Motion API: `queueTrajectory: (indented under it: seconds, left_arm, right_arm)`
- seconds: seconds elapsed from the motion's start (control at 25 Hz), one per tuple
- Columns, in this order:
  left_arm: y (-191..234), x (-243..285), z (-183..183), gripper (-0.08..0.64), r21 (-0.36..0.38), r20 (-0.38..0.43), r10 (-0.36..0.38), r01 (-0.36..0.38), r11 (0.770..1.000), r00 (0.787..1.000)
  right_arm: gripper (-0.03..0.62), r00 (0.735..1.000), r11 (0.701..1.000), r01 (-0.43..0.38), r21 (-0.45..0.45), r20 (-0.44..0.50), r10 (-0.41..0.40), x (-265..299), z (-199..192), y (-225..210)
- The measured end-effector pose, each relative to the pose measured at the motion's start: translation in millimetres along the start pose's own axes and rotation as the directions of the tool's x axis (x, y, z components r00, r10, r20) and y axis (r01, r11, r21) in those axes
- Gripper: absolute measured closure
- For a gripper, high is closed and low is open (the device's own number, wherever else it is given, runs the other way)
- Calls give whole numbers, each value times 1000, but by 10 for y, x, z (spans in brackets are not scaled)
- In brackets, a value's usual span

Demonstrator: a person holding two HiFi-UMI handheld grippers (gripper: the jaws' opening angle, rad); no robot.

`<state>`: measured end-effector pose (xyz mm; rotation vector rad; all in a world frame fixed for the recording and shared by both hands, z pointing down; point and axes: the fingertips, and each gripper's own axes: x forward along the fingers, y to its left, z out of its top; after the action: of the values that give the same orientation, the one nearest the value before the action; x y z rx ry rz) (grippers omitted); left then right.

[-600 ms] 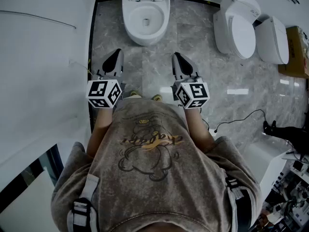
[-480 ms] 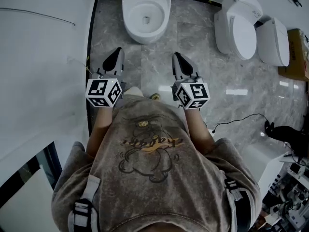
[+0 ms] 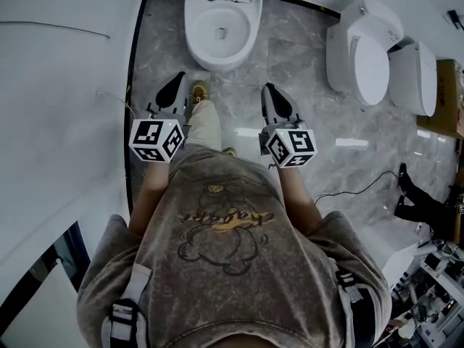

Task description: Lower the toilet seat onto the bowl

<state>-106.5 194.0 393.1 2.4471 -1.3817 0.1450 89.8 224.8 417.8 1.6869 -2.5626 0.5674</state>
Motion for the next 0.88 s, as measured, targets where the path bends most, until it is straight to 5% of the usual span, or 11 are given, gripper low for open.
queueTrajectory:
  seconds: [0.52, 0.88]
  left_arm:
    - [1315, 1974, 960, 551, 31, -16, -86, 86, 996, 996]
    - [1489, 2708, 1432, 549, 95, -66, -113, 119, 988, 991]
  right_arm:
    - [565, 998, 999, 47, -21, 34, -46, 2227, 876, -609]
    - [561, 999, 999, 25, -41, 37, -23, 2798, 1412, -827]
